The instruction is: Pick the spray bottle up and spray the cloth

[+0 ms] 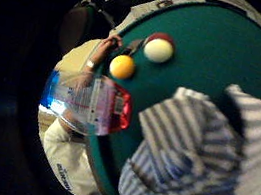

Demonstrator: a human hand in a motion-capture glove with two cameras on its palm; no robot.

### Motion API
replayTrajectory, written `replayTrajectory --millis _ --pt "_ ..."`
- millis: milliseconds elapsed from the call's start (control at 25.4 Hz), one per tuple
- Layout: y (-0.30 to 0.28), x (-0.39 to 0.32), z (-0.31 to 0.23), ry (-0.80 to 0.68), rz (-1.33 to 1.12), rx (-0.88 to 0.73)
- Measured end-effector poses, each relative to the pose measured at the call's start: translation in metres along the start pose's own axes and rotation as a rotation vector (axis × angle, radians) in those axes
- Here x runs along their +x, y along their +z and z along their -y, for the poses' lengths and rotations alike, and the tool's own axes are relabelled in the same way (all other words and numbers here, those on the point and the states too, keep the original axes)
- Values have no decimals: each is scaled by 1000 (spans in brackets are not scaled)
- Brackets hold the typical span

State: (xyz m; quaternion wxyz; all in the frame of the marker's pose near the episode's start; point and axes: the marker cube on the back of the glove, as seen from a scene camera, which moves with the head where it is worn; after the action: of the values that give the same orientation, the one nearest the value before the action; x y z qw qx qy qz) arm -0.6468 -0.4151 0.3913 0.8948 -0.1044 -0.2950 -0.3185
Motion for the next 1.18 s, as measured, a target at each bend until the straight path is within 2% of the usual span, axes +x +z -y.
replayTrajectory --millis 315,669,1181 --pt "-49 -23 -19 5 -281 104" --pt "-91 -37 -42 105 -644 225" --pt "-120 -50 -67 201 -728 243"
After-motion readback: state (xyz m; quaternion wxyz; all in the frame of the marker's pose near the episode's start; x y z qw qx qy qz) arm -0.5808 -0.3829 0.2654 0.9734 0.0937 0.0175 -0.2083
